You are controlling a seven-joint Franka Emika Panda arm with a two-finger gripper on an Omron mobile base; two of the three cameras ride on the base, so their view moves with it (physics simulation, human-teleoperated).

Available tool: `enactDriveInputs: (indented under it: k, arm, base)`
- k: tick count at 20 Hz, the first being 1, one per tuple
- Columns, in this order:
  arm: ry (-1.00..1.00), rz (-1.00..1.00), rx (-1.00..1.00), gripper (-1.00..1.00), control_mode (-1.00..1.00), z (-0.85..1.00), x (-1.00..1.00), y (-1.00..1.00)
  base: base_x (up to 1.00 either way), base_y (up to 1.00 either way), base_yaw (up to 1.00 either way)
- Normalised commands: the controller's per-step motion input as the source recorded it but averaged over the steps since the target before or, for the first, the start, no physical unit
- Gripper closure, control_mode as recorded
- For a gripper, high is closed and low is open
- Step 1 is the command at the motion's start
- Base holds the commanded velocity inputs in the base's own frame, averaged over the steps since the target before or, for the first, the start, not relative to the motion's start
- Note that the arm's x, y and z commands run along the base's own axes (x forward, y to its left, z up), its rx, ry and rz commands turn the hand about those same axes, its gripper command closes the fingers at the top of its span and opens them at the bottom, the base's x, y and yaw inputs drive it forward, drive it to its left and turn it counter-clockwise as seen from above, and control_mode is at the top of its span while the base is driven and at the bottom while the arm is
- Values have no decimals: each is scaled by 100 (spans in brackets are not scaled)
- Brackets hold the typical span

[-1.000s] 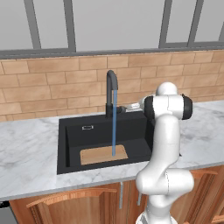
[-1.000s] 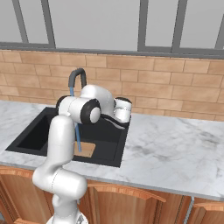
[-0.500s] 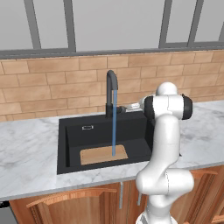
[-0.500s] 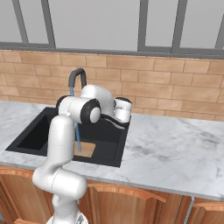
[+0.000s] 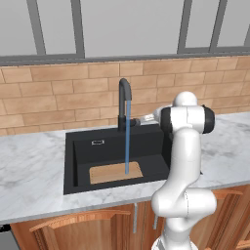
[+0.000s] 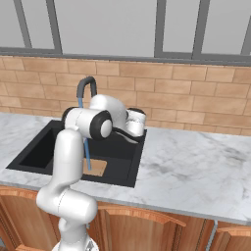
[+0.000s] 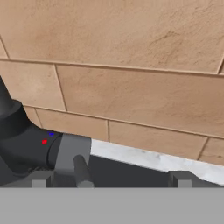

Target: Turn on the sink faucet with hot water and rinse the cutting board for ten seconds, then turn off the faucet. Push the cutting board to reach the water if necessary.

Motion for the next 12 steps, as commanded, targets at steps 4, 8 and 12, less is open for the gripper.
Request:
enactDriveInputs:
  k: [4,8,12]
  arm:
    - [-9,12,0,-100,-100,0,0,11]
    - [-5,12,0,-100,-100,0,0,4]
    - [0,10,0,-100,-100,0,-5,1]
  base:
    - [0,0,0]
    - [0,0,0]
    - [0,0,0]
